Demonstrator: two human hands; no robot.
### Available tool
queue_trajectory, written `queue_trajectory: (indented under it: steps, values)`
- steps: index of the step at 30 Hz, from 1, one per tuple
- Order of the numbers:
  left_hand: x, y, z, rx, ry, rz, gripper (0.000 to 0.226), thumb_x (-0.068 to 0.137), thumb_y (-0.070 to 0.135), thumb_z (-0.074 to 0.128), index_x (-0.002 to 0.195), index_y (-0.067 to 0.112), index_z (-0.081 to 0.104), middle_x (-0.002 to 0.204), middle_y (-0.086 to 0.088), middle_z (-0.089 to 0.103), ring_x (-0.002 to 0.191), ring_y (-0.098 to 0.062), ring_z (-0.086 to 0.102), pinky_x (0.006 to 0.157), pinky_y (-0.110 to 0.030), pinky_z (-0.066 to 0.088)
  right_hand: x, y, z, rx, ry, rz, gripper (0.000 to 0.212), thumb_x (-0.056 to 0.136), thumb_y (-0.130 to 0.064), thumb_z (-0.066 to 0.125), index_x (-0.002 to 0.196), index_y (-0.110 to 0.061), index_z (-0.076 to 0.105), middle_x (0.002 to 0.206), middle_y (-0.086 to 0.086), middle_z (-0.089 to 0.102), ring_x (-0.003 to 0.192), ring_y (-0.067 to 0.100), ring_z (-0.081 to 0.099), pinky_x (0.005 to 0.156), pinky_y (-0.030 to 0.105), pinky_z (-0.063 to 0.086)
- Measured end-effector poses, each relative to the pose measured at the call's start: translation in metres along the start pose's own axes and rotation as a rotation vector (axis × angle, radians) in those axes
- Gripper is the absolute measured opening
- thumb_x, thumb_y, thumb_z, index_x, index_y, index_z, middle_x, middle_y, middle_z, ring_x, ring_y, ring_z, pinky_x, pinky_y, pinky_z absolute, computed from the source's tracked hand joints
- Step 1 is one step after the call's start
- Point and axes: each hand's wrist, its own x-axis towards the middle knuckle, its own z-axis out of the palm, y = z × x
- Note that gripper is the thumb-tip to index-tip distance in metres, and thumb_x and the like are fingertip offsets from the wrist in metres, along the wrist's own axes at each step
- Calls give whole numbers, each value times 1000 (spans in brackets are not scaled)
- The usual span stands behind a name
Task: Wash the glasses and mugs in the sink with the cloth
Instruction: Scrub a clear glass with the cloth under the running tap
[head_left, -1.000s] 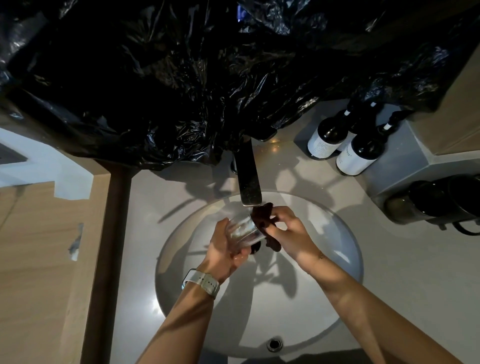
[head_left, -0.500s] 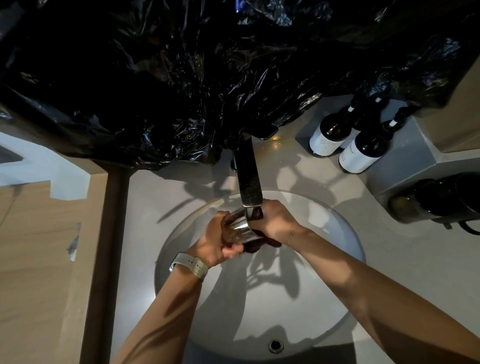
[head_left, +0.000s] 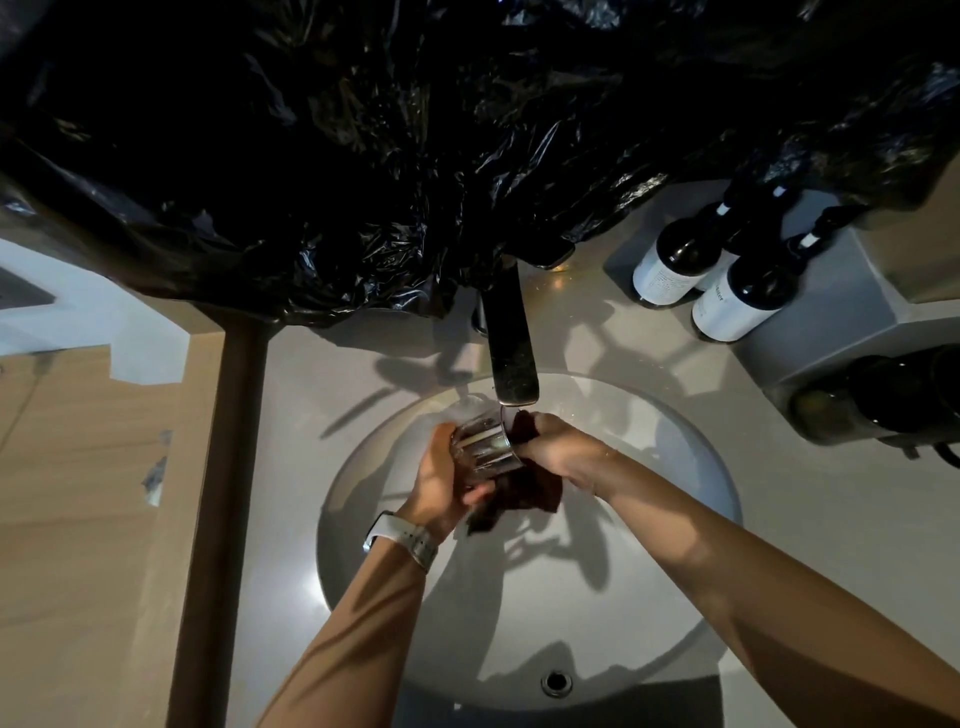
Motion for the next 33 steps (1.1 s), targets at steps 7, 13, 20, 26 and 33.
queue_trajectory:
  steps: [7, 13, 20, 26, 33]
  values:
    - [-4, 4, 0, -52, -52, -199, 48, 98, 34, 26, 81, 2, 57, 60, -15, 55, 32, -15, 37, 32, -13, 20, -3, -5, -6, -309, 196, -162, 19, 83, -20, 72, 100, -12, 71, 90, 1, 69, 81, 13, 62, 73, 20, 43]
    - [3, -8, 4, -85, 93, 38, 43, 101, 38, 30, 93, 7, 59, 69, -10, 58, 38, -14, 39, 36, -19, 21, -1, -3, -4, 59, 80, 162, 14, 88, -19, 68, 77, -12, 63, 76, 4, 64, 70, 18, 60, 71, 26, 47]
    - [-4, -3, 14, 73, 72, -7, 47, 104, 41, 29, 102, 12, 67, 78, -6, 71, 57, -21, 60, 38, -19, 30, -6, 10, -3, 162, 128, 60, 24, 84, 9, 60, 100, -6, 69, 94, 11, 69, 86, 22, 67, 85, 36, 55]
    - [-4, 18, 0, 39, -148, -167, 44, 105, 39, 25, 103, 12, 60, 66, -8, 59, 36, -14, 46, 33, -17, 30, -13, 17, 4, 96, 216, -84, 6, 91, -3, 62, 85, -6, 63, 66, 2, 63, 46, 0, 60, 50, 17, 48]
    - [-8, 20, -12, 689, -104, 439, 19, 101, 32, 52, 117, 24, 59, 111, 11, 65, 102, 4, 63, 85, -14, 49, -7, 2, -9, 14, 52, 20, 16, 89, -11, 66, 98, 2, 69, 94, 19, 70, 89, 31, 68, 88, 37, 53]
